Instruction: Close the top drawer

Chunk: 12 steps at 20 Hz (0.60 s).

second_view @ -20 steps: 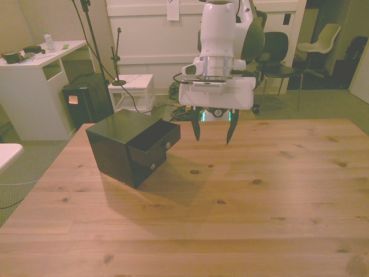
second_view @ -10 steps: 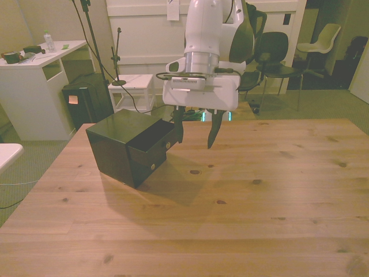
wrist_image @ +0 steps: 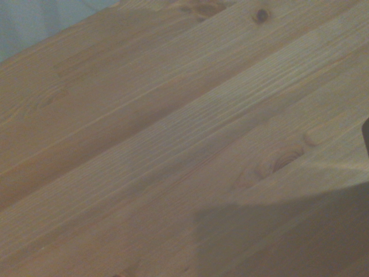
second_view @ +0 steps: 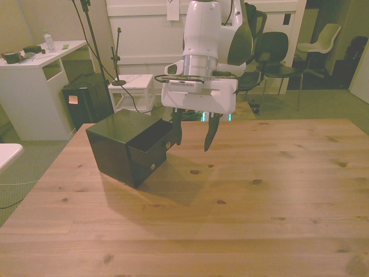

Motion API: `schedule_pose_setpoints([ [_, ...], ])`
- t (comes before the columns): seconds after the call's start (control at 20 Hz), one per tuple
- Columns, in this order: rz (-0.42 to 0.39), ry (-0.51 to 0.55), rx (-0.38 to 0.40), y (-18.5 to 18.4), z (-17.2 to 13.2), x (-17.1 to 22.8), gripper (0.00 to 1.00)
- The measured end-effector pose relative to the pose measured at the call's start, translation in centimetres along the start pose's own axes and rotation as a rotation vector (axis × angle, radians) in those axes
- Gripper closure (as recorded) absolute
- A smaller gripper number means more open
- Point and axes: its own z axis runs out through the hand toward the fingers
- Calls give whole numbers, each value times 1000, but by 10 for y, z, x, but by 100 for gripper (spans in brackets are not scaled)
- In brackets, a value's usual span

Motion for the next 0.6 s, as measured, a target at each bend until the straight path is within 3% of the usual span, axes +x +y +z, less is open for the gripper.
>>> schedule_pose_setpoints([
  [0.6,35,-5,-56,13,0,13,100],
])
